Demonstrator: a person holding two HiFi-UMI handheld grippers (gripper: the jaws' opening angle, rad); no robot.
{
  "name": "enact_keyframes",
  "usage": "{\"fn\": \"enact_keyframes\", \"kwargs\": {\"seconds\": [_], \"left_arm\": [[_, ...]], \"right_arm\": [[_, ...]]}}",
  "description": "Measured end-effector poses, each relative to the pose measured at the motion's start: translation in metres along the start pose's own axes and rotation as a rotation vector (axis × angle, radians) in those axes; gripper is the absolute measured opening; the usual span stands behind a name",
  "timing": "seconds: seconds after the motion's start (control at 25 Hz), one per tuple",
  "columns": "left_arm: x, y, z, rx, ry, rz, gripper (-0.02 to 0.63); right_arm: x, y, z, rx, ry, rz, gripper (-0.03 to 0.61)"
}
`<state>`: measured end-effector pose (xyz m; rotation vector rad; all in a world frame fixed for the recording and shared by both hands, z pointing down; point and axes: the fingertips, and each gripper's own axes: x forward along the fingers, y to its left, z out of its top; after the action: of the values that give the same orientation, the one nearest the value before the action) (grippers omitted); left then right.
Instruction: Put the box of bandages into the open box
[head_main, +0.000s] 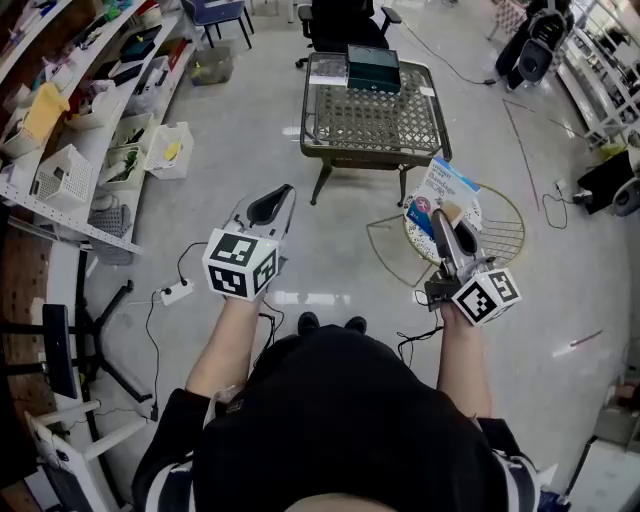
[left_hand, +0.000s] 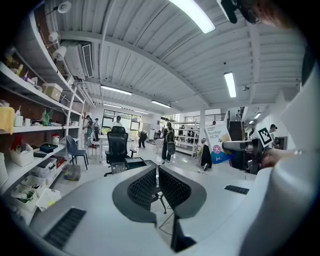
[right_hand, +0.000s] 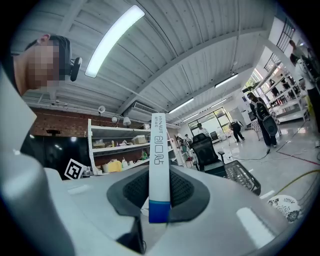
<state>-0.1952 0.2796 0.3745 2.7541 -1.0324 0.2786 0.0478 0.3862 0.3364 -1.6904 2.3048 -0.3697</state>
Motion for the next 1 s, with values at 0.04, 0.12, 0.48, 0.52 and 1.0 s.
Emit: {"fn": "enact_keyframes", "kwargs": {"seconds": [0.04,0.12,0.48,0.52,1.0], "left_arm": [[-0.003,0.003,-0.001,0.000,-0.003,0.002,0.021],[-0.010,0.009,-0.003,0.003,-0.013,0.006,0.021],[-0.019,0.038,-0.016,-0.021,-0.005,0.040,0.021],[-0.017,0.043,-0.017,-0.026,-0.002,0.044,0.021],[0.042,0.078,-0.038,-0.076,0.093,0.063,0.021]], "right_arm": [[0.002,0.003,-0.001,0.007,-0.003,0.005,0.081],[0.006,0.011,-0.002,0.003,-0.004,0.015,0.083],[0.022,0.018,-0.015,-0.002,0.048,0.002,0.084],[0.024,0.014,-0.016,0.005,0.052,-0.006,0.084],[0.075,-0.042,-0.033,0.073,0.105,-0.028,0.086]]}}
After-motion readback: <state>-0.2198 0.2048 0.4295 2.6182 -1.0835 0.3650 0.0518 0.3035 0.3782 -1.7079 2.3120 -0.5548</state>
